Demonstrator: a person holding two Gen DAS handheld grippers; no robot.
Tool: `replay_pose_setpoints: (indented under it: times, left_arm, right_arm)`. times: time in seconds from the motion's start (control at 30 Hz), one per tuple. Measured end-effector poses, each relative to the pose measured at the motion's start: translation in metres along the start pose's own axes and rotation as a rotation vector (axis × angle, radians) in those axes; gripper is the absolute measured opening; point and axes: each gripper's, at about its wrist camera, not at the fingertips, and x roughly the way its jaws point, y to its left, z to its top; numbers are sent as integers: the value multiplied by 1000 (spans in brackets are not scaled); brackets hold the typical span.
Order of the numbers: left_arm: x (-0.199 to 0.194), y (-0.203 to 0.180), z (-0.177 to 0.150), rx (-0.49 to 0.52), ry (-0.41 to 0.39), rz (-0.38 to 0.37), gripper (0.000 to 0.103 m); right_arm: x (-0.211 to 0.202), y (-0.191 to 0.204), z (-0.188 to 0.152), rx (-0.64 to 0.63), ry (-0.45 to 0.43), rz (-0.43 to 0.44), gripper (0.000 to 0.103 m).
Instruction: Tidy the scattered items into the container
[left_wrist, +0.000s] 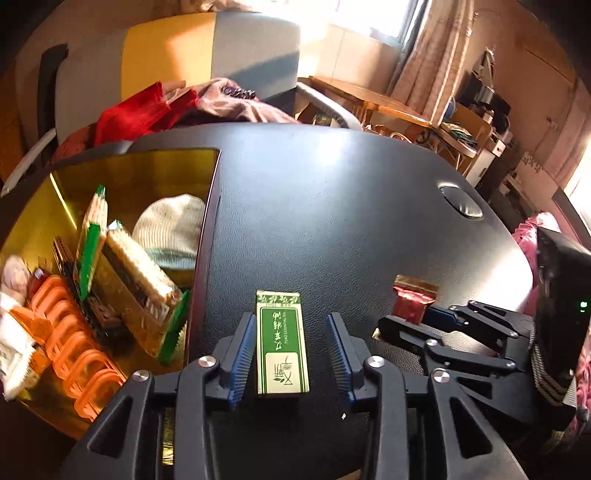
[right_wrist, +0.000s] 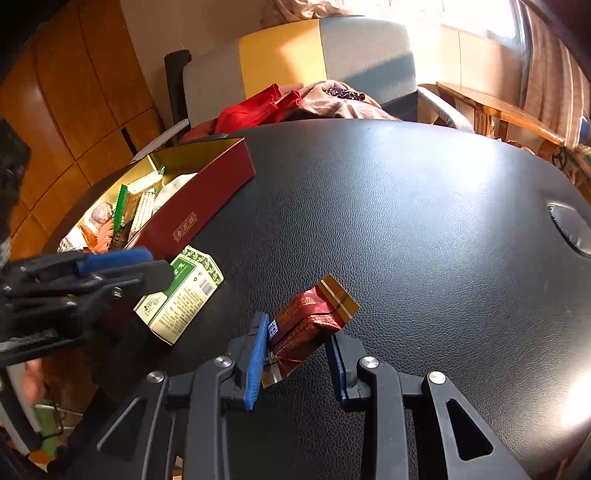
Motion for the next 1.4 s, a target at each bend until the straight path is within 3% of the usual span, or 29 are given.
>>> replay_pose_setpoints:
  times: [0.1,0.17,0.2,0.27,0.43,0.7,0.8,1.0,1.13,1.4]
  left_arm:
    - [16,-4,-4,23,72,34,46]
    - [22,-9,-4,43,77,53,44]
    - [25,-11,-4,53,77,62,38]
    - [26,-11,-3,48,60,95,30]
    - [19,-7,-6,27,37,82,30]
    - [-29,5,-3,-31,-82,32,30]
    - [-54,22,0,-70,-141,40,30]
    - [-86,79,2,-154,-215,133,30]
    - [-90,116,2,-204,-224,196,30]
    - [-77,159,-4,-278,-193,255,31]
  right_arm:
    - [3,0,-1,5,2,5,31]
    - [3,-1,-1,9,3,9,31]
    - [3,-1,-1,6,3,4,31]
    - [2,-1,-1,5,4,-1,31]
    - [0,2,1,-6,4,-18,31]
    - [-16,22,19,-68,-32,-20,31]
    - [-21,37,34,-99,-54,-2,31]
    - [-22,87,71,-197,-99,86,31]
    - [-9,130,91,-280,-110,137,31]
    - [41,185,115,-338,-29,213,31]
